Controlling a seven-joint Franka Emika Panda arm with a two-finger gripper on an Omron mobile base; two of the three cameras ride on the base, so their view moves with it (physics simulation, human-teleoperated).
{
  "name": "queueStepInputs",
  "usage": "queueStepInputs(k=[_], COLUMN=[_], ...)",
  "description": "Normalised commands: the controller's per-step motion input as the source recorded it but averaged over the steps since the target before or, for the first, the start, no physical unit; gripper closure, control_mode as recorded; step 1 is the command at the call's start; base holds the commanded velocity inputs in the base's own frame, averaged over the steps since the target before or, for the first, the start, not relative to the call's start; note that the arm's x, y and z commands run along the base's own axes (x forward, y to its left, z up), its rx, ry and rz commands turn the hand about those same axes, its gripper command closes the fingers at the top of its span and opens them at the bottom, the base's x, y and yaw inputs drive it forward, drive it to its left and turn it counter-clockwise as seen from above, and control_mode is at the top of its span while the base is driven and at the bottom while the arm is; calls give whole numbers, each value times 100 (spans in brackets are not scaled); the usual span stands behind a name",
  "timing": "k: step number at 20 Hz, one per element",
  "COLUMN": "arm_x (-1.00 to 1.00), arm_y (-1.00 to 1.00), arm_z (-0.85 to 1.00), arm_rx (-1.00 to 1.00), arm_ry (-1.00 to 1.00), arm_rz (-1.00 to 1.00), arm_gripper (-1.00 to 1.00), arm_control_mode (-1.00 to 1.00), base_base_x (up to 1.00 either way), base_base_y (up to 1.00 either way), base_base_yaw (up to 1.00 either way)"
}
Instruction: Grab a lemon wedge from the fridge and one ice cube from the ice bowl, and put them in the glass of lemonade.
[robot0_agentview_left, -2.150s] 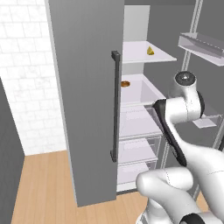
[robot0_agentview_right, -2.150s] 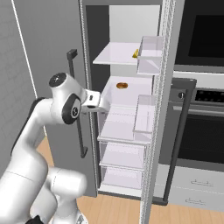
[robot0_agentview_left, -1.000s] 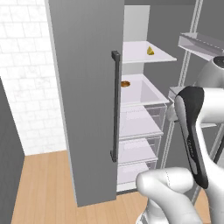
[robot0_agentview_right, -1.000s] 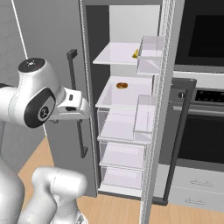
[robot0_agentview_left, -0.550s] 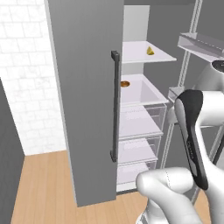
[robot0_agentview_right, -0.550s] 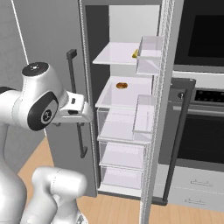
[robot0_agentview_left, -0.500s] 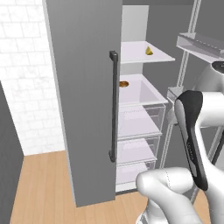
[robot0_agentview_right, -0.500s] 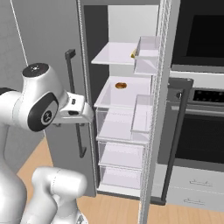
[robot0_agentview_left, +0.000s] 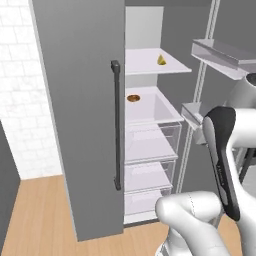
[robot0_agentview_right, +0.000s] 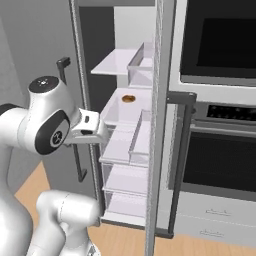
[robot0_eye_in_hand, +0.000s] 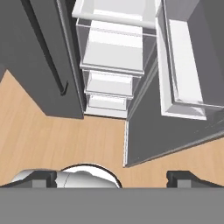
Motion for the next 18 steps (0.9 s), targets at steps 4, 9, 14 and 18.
queueStepInputs(k=[4, 9, 14, 18], arm_x=[0, 0, 0, 0], arm_y=[0, 0, 0, 0], arm_z=[0, 0, 0, 0], arm_rx=[0, 0, 0, 0], arm_ry=[0, 0, 0, 0], arm_rz=[0, 0, 0, 0], arm_gripper=[-100, -100, -100, -100], arm_control_mode=[100, 100, 100, 100], base_base_x=[80, 82, 70, 48], base_base_y=[0, -1, -8, -39], base_base_yaw=[1, 1, 1, 0])
